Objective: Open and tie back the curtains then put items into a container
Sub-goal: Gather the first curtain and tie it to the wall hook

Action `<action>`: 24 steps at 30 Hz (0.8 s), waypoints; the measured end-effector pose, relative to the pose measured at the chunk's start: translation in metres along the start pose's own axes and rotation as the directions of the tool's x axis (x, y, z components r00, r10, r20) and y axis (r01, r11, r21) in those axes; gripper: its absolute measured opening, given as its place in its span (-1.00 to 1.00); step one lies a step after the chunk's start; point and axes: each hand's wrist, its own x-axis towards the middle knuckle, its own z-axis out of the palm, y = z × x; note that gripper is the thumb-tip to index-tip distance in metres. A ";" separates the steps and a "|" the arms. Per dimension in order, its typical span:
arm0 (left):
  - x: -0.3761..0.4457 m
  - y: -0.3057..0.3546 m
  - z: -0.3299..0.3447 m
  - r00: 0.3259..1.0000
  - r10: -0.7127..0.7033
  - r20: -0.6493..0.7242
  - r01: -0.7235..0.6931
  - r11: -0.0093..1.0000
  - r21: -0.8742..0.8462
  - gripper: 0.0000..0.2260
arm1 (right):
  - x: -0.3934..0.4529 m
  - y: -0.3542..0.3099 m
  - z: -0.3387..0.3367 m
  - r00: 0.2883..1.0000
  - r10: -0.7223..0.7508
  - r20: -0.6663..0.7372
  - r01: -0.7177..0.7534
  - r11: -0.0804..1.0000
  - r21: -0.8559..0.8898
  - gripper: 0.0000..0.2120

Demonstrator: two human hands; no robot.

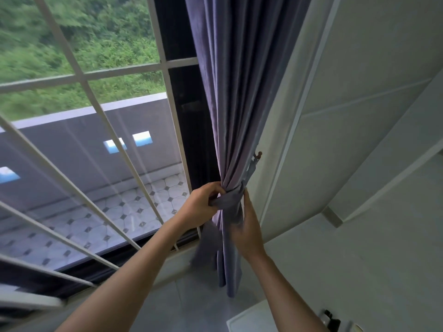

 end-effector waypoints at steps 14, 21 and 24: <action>-0.011 -0.023 0.003 0.934 -0.053 -0.354 0.132 0.970 0.204 -0.90 | 0.019 0.011 0.016 0.985 0.102 -0.141 -0.115 0.990 -0.083 -0.45; -0.002 0.003 0.026 0.771 -0.168 -0.614 0.195 0.980 -0.024 -0.70 | 0.015 0.015 0.007 0.986 0.117 -0.117 -0.129 0.987 -0.096 -0.39; 0.001 0.006 0.039 0.776 -0.321 -0.543 0.238 0.946 -0.218 -0.79 | 0.015 0.009 0.000 0.982 0.155 -0.109 -0.158 0.987 -0.023 -0.40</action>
